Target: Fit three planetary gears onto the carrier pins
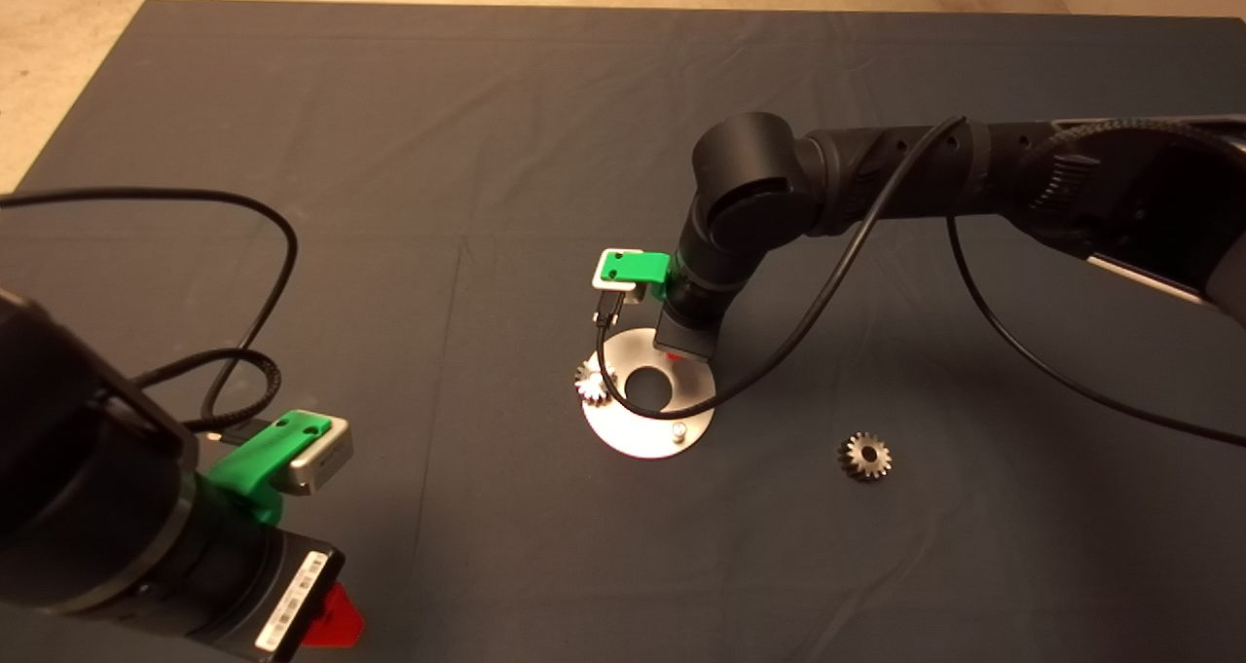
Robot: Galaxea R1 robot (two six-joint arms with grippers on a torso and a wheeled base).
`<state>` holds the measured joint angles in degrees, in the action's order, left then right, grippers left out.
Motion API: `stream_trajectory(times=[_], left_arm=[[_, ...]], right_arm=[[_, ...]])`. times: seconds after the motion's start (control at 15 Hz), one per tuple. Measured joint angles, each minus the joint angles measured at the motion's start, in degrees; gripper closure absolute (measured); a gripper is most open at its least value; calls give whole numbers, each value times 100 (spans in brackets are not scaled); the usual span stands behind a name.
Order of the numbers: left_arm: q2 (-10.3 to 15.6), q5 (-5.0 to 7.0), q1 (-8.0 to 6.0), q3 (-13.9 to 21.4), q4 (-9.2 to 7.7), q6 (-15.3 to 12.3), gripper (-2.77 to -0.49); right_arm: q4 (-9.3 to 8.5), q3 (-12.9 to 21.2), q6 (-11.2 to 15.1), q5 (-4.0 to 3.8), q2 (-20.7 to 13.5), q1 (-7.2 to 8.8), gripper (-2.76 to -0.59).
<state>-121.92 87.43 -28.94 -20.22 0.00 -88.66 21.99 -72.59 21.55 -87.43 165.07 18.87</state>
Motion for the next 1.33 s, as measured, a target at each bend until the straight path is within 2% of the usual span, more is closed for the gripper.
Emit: stream_trajectory(times=[0.87, 1.07, 1.33], left_arm=[[1, 2, 0, 2, -2, 0, -204], [1, 2, 0, 2, 0, 0, -204], [1, 0, 0, 2, 0, 0, -204]], right_arm=[[-30, 11, 1, 41, -46, -2, -107], [-105, 13, 1, 15, -51, -33, -107], [-105, 22, 1, 2, -51, -62, -107]])
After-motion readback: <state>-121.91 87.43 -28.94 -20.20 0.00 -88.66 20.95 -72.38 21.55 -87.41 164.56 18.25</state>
